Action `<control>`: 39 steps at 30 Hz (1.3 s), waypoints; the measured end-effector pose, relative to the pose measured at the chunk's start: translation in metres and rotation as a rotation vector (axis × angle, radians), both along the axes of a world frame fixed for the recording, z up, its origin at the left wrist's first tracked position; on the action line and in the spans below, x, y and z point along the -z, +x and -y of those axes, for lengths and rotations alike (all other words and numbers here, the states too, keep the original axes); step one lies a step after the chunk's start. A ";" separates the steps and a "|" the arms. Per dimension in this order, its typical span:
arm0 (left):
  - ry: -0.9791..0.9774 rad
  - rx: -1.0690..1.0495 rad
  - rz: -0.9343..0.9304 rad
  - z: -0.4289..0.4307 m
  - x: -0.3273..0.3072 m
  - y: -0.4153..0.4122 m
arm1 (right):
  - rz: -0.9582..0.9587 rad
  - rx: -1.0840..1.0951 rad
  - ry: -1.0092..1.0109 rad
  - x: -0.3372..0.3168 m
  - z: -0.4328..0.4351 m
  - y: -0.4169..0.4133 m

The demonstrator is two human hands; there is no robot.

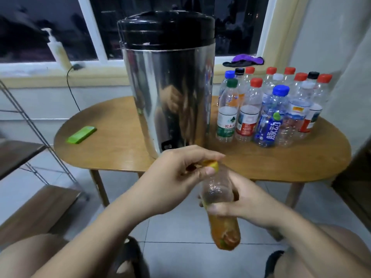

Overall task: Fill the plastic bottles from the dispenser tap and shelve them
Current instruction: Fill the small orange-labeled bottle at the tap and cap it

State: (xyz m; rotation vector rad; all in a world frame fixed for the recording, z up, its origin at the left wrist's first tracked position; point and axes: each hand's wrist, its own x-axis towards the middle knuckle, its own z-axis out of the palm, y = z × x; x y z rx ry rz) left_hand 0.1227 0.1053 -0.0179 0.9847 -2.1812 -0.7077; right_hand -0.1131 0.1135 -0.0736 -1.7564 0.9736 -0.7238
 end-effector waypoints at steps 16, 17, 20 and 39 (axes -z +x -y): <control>-0.110 -0.183 0.157 0.017 0.072 0.057 | -0.301 0.128 -0.119 0.067 0.020 0.056; -0.095 -0.112 0.156 0.019 0.069 0.062 | -0.285 0.130 -0.104 0.067 0.021 0.056; -0.021 -0.074 0.144 0.028 0.064 0.076 | -0.301 0.093 -0.085 0.066 0.027 0.058; -0.025 -0.081 0.303 0.034 0.077 0.087 | -0.419 0.261 -0.207 0.098 0.017 0.087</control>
